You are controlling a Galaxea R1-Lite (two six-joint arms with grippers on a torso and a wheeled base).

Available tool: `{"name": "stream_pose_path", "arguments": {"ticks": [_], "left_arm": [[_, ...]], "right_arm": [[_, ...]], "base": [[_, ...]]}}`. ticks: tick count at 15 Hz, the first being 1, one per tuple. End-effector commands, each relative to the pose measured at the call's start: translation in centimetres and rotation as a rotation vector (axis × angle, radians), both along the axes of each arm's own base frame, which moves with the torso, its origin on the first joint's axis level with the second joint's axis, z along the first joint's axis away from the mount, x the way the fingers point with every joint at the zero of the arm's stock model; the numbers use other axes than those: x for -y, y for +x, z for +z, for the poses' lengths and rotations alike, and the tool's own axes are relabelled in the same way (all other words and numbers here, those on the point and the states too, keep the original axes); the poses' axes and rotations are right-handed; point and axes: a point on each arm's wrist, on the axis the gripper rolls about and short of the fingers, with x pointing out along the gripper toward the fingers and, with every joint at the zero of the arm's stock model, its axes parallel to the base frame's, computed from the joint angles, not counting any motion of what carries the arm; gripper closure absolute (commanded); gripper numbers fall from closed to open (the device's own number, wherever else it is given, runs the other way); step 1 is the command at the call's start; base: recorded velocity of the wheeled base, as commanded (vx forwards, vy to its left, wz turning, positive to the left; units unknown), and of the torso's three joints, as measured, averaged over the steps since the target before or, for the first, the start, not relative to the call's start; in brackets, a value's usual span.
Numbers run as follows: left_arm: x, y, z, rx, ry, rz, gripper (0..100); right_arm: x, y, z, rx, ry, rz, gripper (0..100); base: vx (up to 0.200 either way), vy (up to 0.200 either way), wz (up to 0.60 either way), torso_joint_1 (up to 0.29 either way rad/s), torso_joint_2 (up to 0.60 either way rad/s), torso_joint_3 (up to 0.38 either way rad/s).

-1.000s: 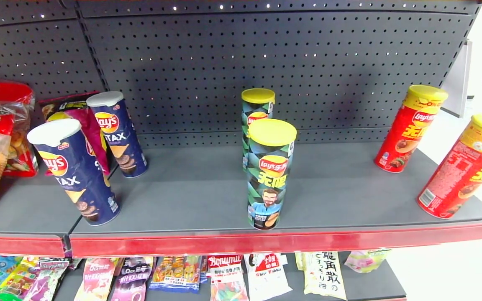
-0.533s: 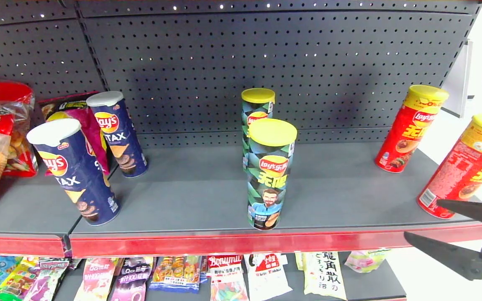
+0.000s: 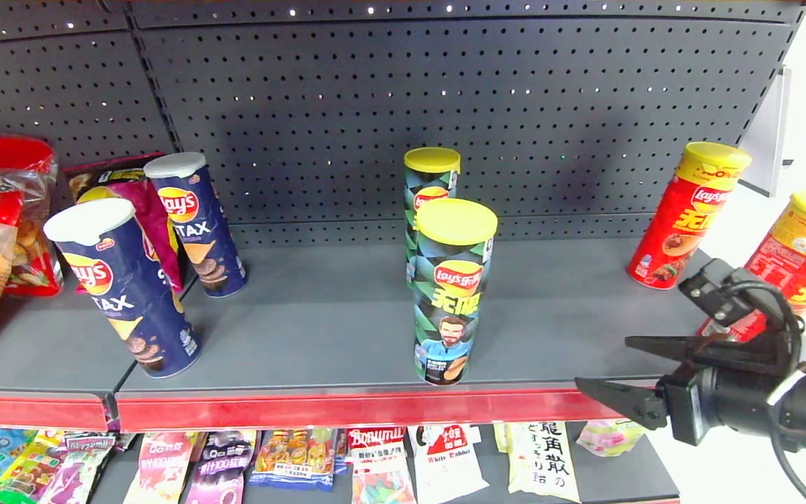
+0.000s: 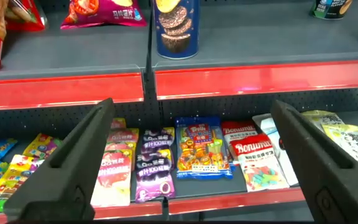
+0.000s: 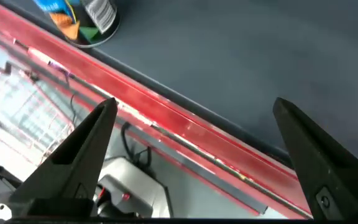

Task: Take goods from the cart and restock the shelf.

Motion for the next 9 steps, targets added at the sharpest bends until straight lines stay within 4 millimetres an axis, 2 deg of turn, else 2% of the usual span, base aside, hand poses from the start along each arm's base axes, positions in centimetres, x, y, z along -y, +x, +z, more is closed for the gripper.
{"name": "stream_pose_path", "arguments": {"ticks": [1,4,9], "left_arm": [[0.0,0.0,0.0,-0.001,0.001,0.000,0],[0.0,0.0,0.0,-0.001,0.001,0.000,0],[0.0,0.0,0.0,-0.001,-0.001,0.000,0]], "right_arm": [[-1.3,1.5,-1.8,-0.062,-0.028,0.026,0],[-3.6,3.7,-2.6,-0.066,-0.066,0.026,0],[-4.7,5.9,-2.7,-0.068,-0.060,0.020,0]], "base": [[0.000,0.000,0.00,0.000,0.00,0.000],[0.000,0.000,0.00,0.000,0.00,0.000],[0.000,0.000,0.00,0.000,0.00,0.000]]}}
